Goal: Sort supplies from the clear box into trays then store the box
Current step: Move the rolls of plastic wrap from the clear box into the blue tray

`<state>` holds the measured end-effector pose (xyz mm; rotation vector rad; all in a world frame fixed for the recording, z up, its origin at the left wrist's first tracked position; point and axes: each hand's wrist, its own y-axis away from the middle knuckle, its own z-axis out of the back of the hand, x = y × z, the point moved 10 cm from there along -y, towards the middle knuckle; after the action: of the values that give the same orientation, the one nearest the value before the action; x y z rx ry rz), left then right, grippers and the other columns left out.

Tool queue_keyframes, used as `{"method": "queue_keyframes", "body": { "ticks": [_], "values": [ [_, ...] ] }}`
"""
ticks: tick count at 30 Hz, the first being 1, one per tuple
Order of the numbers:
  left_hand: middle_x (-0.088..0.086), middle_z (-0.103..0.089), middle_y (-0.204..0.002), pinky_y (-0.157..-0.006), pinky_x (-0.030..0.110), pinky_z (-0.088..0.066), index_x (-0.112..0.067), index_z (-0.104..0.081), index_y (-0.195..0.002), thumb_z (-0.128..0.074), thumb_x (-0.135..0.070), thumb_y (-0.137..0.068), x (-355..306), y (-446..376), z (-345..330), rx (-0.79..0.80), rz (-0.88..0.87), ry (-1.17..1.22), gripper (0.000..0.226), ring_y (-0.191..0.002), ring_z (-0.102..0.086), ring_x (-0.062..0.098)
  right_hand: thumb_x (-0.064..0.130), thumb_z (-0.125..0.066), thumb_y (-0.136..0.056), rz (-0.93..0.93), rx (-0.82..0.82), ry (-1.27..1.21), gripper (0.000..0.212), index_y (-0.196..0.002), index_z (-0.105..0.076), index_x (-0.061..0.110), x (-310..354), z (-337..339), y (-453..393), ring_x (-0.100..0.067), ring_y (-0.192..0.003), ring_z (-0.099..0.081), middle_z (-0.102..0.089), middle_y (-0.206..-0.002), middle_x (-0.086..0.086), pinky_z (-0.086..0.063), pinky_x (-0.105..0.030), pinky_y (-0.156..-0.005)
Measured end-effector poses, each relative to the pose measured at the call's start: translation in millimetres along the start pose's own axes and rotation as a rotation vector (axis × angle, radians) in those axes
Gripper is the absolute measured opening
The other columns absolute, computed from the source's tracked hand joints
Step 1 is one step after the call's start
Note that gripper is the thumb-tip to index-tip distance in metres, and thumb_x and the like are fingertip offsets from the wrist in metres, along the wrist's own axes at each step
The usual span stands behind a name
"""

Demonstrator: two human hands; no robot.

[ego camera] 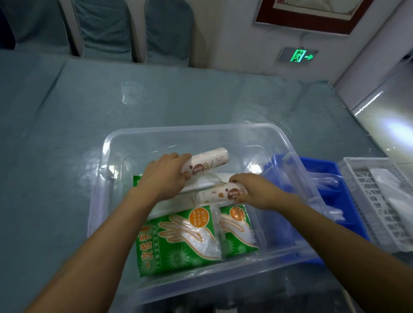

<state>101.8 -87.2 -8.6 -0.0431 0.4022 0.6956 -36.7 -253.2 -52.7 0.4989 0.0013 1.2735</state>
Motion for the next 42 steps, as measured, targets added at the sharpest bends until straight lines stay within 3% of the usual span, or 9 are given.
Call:
{"method": "queue_keyframes", "body": {
  "ticks": [4,9,15,19,24,27,33,38,42],
  "values": [
    [0.000,-0.060,-0.128,-0.086,0.043,-0.050,-0.033,-0.044,-0.143,-0.057,-0.040,-0.094,-8.2,3.8,20.9,-0.112,-0.029,0.095,0.051,-0.110,-0.056,0.025,0.033,-0.074,-0.083,0.065,-0.211,0.044,0.034,-0.115,-0.063,0.028,23.3,53.7,34.8,-0.016,-0.098,-0.061,-0.069,-0.107,0.005,-0.048,-0.044,-0.092],
    [0.000,-0.061,-0.131,-0.086,0.040,-0.047,-0.032,-0.046,-0.145,-0.063,-0.037,-0.093,-12.8,10.6,51.2,-0.246,-0.065,0.211,0.055,-0.117,-0.056,0.027,0.033,-0.075,-0.086,0.046,-0.429,0.011,0.044,-0.127,-0.060,0.029,33.5,103.7,91.7,-0.015,-0.106,-0.060,-0.068,-0.116,0.005,-0.047,-0.042,-0.098],
    [0.001,-0.063,-0.131,-0.088,0.041,-0.049,-0.035,-0.048,-0.144,-0.067,-0.037,-0.091,-69.6,3.2,86.2,-0.230,-0.235,0.157,0.056,-0.115,-0.058,0.026,0.030,-0.080,-0.080,-0.006,-0.651,0.039,0.050,-0.126,-0.062,0.025,12.1,155.6,165.9,-0.012,-0.101,-0.060,-0.069,-0.113,0.005,-0.045,-0.036,-0.094],
    [0.003,-0.062,-0.132,-0.088,0.040,-0.047,-0.030,-0.050,-0.144,-0.068,-0.033,-0.092,-137.6,-5.9,100.1,-0.230,-0.360,0.120,0.055,-0.114,-0.059,0.029,0.026,-0.082,-0.078,-0.126,-0.748,-0.004,0.055,-0.128,-0.061,0.020,-36.6,171.0,219.8,-0.016,-0.102,-0.057,-0.067,-0.116,0.000,-0.046,-0.040,-0.095],
    [0.006,-0.064,-0.131,-0.093,0.042,-0.049,-0.027,-0.051,-0.143,-0.069,-0.032,-0.091,-235.0,-19.3,78.4,-0.192,-0.489,0.116,0.054,-0.113,-0.060,0.031,0.029,-0.080,-0.081,-0.295,-0.757,-0.066,0.055,-0.131,-0.058,0.024,-118.2,159.1,278.0,-0.015,-0.105,-0.058,-0.065,-0.120,0.002,-0.049,-0.043,-0.097],
    [0.008,-0.063,-0.129,-0.094,0.040,-0.047,-0.026,-0.051,-0.144,-0.068,-0.031,-0.092,-300.4,-28.2,51.1,-0.151,-0.547,0.105,0.055,-0.113,-0.059,0.030,0.027,-0.078,-0.083,-0.331,-0.749,-0.127,0.052,-0.131,-0.060,0.021,-162.3,146.8,311.4,-0.013,-0.105,-0.055,-0.065,-0.119,0.001,-0.045,-0.034,-0.095],
    [0.009,-0.060,-0.135,-0.097,0.045,-0.048,-0.023,-0.046,-0.148,-0.066,-0.035,-0.093,-414.6,-50.8,-25.5,-0.053,-0.576,0.059,0.059,-0.116,-0.058,0.032,0.026,-0.084,-0.076,-0.416,-0.751,-0.086,0.065,-0.134,-0.059,0.015,-270.2,122.3,367.7,-0.024,-0.113,-0.061,-0.067,-0.126,-0.008,-0.047,-0.038,-0.100],
    [0.009,-0.059,-0.131,-0.096,0.045,-0.047,-0.019,-0.048,-0.145,-0.064,-0.033,-0.093,-456.2,-61.6,-106.7,0.072,-0.487,-0.004,0.056,-0.116,-0.057,0.033,0.020,-0.087,-0.073,-0.408,-0.752,-0.166,0.067,-0.134,-0.060,0.014,-349.8,97.2,391.6,-0.027,-0.117,-0.059,-0.065,-0.129,-0.008,-0.046,-0.050,-0.103],
    [0.002,-0.058,-0.133,-0.095,0.044,-0.047,-0.023,-0.052,-0.140,-0.062,-0.037,-0.095,-459.1,-47.5,-161.1,0.139,-0.403,-0.042,0.047,-0.120,-0.054,0.030,0.021,-0.084,-0.076,-0.362,-0.679,-0.211,0.066,-0.136,-0.058,0.016,-389.5,76.1,381.5,-0.026,-0.118,-0.056,-0.064,-0.130,-0.005,-0.044,-0.051,-0.103]
  ]
}}
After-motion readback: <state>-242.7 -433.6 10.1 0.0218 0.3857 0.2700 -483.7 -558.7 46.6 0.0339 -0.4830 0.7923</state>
